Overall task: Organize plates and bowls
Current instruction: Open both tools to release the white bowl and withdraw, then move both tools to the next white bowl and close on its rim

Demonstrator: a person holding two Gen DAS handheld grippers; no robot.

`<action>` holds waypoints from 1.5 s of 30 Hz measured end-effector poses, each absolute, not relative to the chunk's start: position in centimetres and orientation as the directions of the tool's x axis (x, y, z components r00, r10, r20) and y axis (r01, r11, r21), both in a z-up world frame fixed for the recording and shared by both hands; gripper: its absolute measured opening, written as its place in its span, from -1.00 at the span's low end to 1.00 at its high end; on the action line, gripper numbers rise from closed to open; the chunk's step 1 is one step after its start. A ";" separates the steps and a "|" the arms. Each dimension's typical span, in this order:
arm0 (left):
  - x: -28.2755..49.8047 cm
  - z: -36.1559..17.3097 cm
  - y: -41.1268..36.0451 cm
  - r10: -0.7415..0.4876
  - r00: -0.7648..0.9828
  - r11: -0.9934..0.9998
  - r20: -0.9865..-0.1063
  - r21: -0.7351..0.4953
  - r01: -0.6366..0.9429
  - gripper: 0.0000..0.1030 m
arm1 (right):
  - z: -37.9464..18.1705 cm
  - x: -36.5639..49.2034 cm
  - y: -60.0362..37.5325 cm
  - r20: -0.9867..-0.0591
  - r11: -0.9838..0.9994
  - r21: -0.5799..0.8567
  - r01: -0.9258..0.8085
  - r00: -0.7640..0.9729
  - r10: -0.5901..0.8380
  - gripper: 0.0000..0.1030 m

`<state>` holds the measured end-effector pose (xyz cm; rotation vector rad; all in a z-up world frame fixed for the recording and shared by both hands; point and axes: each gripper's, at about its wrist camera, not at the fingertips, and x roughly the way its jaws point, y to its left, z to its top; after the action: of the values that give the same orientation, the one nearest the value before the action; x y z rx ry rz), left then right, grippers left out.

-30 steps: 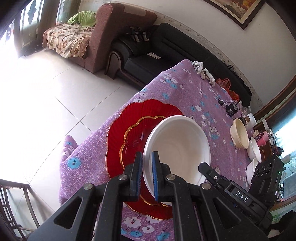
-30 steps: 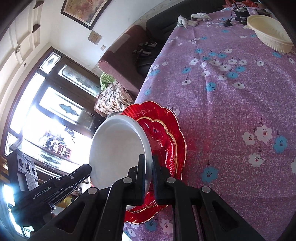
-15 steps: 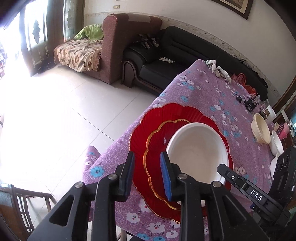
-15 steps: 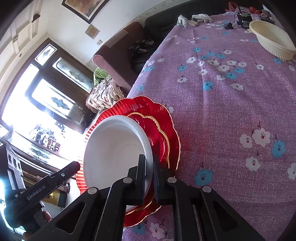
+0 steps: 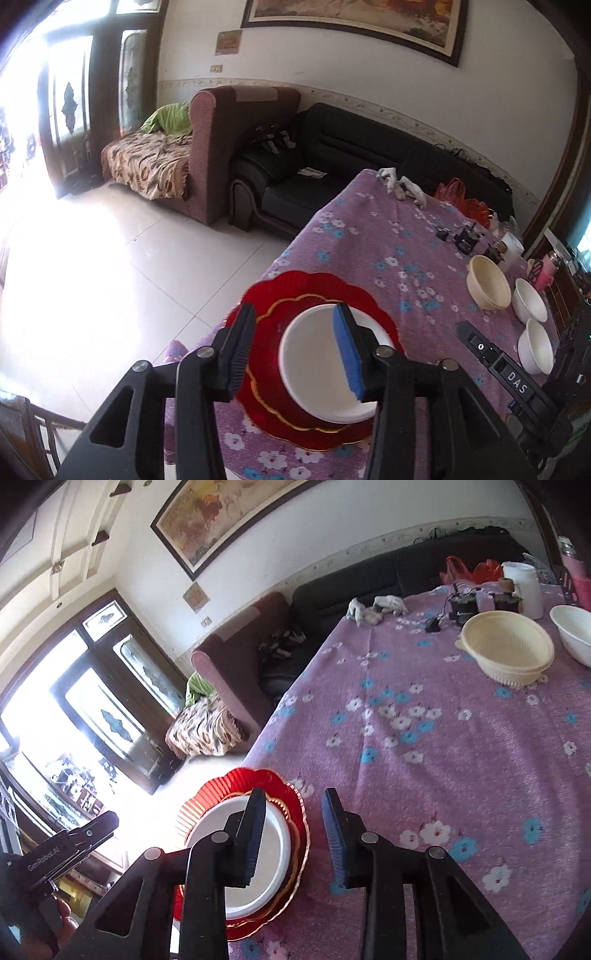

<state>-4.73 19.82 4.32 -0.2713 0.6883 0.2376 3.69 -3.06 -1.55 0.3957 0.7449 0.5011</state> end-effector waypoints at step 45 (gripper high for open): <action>4.0 -4.7 -6.0 -0.166 0.503 0.980 -0.848 -0.086 0.177 0.26 | -3.0 -1.2 -25.5 -0.459 0.824 0.567 -0.026 0.820 0.342 -0.26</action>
<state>3.97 -6.01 -4.73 0.0125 1.0232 -0.2072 -1.15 -25.51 -3.03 0.5757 0.5826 0.2077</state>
